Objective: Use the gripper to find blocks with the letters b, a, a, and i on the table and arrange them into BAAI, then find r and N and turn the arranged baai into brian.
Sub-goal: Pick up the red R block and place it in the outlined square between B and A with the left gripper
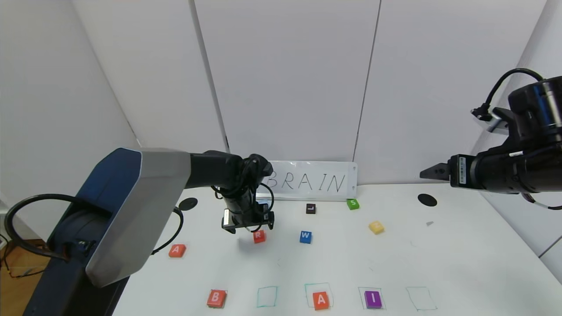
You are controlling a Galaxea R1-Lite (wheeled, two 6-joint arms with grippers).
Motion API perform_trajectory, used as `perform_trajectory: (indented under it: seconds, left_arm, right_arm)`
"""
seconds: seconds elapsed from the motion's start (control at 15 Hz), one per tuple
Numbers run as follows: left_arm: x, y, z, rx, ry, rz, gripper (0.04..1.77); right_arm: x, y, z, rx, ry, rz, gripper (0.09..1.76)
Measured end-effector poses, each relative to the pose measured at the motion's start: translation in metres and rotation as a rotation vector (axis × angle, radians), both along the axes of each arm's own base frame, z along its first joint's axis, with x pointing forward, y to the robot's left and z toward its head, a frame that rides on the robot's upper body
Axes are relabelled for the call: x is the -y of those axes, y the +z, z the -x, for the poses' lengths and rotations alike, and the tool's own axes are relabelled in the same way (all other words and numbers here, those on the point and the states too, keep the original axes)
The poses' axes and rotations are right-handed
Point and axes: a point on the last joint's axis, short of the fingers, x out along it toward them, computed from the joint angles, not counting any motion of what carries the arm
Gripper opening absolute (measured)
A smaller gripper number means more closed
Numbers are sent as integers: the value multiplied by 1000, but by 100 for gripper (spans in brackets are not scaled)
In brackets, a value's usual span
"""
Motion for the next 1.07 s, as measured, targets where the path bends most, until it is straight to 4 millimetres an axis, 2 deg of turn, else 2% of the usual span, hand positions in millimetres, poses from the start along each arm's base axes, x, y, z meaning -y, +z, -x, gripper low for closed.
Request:
perform_trajectory:
  seconds: [0.33, 1.07]
  left_arm:
    - [3, -15, -2, -29, 2, -11, 172]
    - [12, -21, -2, -6, -16, -21, 172]
  right_arm:
    - [5, -1, -2, -2, -18, 1, 171]
    - [5, -1, -2, -3, -19, 1, 171]
